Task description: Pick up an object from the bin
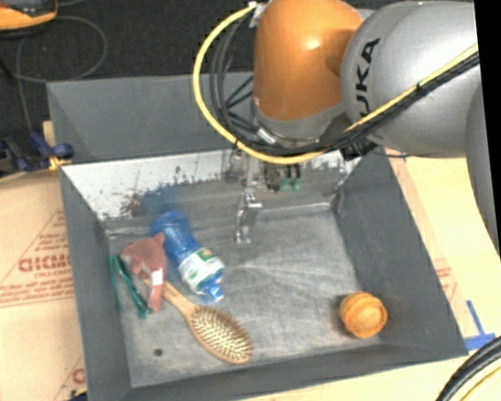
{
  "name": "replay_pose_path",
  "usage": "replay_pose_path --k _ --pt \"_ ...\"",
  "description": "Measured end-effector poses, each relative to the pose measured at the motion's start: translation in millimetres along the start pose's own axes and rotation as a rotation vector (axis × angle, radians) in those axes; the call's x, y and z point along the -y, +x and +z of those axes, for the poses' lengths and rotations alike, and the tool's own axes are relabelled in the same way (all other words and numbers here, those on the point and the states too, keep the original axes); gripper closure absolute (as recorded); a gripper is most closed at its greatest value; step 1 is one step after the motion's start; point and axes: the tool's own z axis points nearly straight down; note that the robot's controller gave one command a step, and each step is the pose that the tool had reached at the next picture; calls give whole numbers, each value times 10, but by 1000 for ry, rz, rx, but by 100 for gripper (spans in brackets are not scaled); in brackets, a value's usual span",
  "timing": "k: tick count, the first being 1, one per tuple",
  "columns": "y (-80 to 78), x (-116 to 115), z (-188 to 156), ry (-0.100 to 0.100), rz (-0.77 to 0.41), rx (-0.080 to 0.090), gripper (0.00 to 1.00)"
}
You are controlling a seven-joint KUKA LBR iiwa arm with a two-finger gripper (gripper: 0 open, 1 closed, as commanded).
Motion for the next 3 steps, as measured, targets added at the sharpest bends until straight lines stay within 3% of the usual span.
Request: replay_pose_path --k 1,2,3 --pt "-11 -91 -164 -2 20 7 0" --pt "21 -132 -355 -2 73 3 0" --pt "42 -123 -249 -8 116 25 0"
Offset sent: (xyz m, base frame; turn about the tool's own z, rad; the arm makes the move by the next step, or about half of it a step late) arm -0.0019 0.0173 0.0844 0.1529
